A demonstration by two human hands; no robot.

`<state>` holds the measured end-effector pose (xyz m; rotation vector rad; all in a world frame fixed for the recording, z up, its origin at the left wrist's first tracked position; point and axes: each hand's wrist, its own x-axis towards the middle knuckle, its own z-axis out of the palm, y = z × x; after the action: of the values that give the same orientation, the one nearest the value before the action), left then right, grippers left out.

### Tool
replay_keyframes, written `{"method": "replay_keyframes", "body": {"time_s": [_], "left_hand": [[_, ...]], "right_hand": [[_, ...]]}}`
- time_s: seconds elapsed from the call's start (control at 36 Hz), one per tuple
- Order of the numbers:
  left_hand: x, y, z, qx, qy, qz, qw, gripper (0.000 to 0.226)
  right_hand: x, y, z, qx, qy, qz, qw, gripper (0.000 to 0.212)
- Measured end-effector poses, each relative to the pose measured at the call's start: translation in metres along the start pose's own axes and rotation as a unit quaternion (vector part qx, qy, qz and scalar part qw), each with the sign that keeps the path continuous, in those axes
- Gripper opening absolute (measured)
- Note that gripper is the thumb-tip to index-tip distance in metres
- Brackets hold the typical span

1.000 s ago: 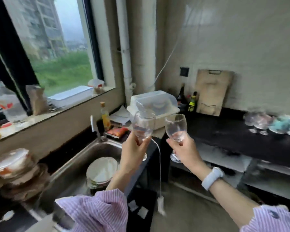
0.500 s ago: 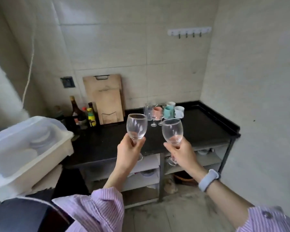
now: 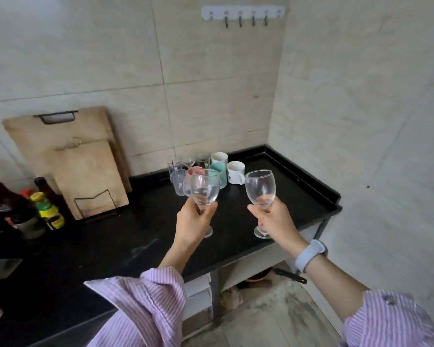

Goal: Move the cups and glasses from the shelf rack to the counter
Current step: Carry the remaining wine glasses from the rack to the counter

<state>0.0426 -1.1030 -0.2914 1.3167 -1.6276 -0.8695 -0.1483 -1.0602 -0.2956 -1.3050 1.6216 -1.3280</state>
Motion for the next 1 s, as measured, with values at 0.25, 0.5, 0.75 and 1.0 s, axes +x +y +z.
{"method": "replay_keyframes", "body": {"time_s": [0.25, 0.5, 0.75, 1.0], "left_hand": [[0.106, -0.057, 0.089, 0.022, -0.036, -0.076, 0.996, 0.020], [0.207, -0.129, 0.185, 0.006, -0.048, -0.185, 0.982, 0.027], [0.262, -0.195, 0.234, 0.040, 0.002, -0.214, 0.976, 0.017], [0.288, -0.233, 0.246, 0.072, 0.031, -0.218, 0.973, 0.023]], "right_hand": [[0.122, 0.081, -0.007, 0.006, 0.004, 0.060, 0.998, 0.011], [0.247, 0.188, 0.009, 0.006, -0.044, 0.129, 0.991, 0.027], [0.325, 0.249, 0.036, -0.114, -0.085, 0.093, 0.985, 0.037], [0.358, 0.262, 0.065, -0.087, -0.091, 0.067, 0.990, 0.041]]}}
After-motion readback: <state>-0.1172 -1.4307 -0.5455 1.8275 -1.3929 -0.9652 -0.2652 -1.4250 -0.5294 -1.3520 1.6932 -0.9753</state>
